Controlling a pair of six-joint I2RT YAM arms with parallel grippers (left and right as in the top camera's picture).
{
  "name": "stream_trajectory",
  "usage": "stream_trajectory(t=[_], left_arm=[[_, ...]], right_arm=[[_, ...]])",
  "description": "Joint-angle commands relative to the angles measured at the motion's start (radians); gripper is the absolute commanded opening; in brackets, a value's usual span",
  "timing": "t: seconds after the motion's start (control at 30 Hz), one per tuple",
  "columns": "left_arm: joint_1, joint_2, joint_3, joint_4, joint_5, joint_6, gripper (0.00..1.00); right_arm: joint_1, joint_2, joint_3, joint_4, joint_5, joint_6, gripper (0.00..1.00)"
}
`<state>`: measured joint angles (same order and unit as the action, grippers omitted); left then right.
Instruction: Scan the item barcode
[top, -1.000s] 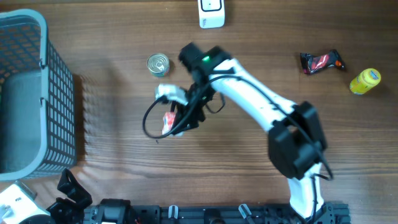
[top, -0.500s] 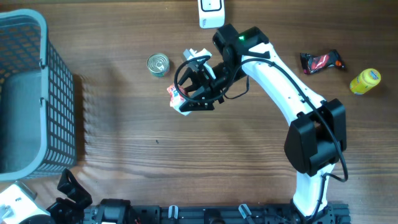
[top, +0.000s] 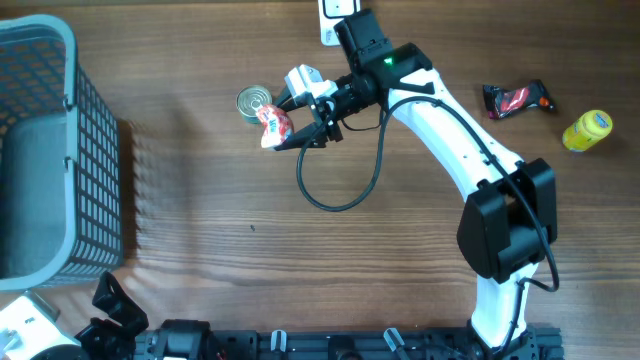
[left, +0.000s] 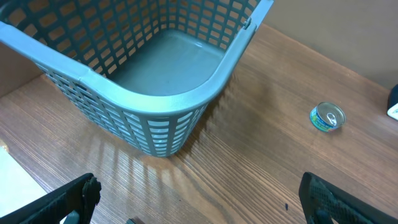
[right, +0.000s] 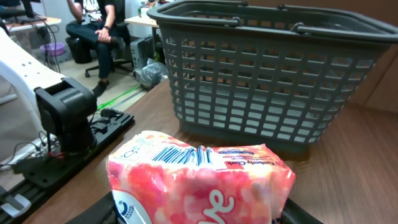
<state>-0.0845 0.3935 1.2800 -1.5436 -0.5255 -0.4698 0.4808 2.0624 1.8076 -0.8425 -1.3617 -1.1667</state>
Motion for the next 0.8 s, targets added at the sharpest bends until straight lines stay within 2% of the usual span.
stream_trajectory(t=[0.0, 0.07, 0.13, 0.23, 0.33, 0.37, 0.53, 0.7, 0.77], left_arm=[[0.004, -0.002, 0.008, 0.000, 0.004, -0.010, 1.00], [0.004, -0.002, 0.008, 0.000, 0.004, -0.010, 1.00], [0.004, -0.002, 0.008, 0.000, 0.004, -0.010, 1.00], [0.004, -0.002, 0.008, 0.001, 0.004, -0.010, 1.00], [0.004, -0.002, 0.008, 0.001, 0.005, -0.010, 1.00], [0.004, -0.002, 0.008, 0.001, 0.005, -0.010, 1.00], [0.004, -0.002, 0.008, 0.002, 0.005, -0.010, 1.00], [0.004, -0.002, 0.008, 0.002, 0.005, -0.010, 1.00], [0.004, -0.002, 0.008, 0.002, 0.005, -0.010, 1.00]], right_arm=[[-0.003, -0.019, 0.015, 0.017, -0.044, 0.062, 0.56], [-0.003, -0.019, 0.015, 0.058, 0.050, 0.192, 0.56], [-0.003, -0.019, 0.014, 0.120, 0.269, 0.414, 0.56], [-0.003, -0.019, 0.014, 0.164, 0.586, 0.645, 0.56], [-0.003, -0.019, 0.014, 0.179, 0.929, 0.923, 0.63], [-0.003, -0.019, 0.014, 0.176, 0.983, 0.998, 0.64], [-0.003, -0.018, 0.014, 0.171, 1.079, 1.243, 0.74], [-0.005, -0.013, 0.014, 0.168, 1.099, 1.489, 0.75], [-0.005, -0.007, 0.014, 0.172, 1.099, 1.511, 0.75]])
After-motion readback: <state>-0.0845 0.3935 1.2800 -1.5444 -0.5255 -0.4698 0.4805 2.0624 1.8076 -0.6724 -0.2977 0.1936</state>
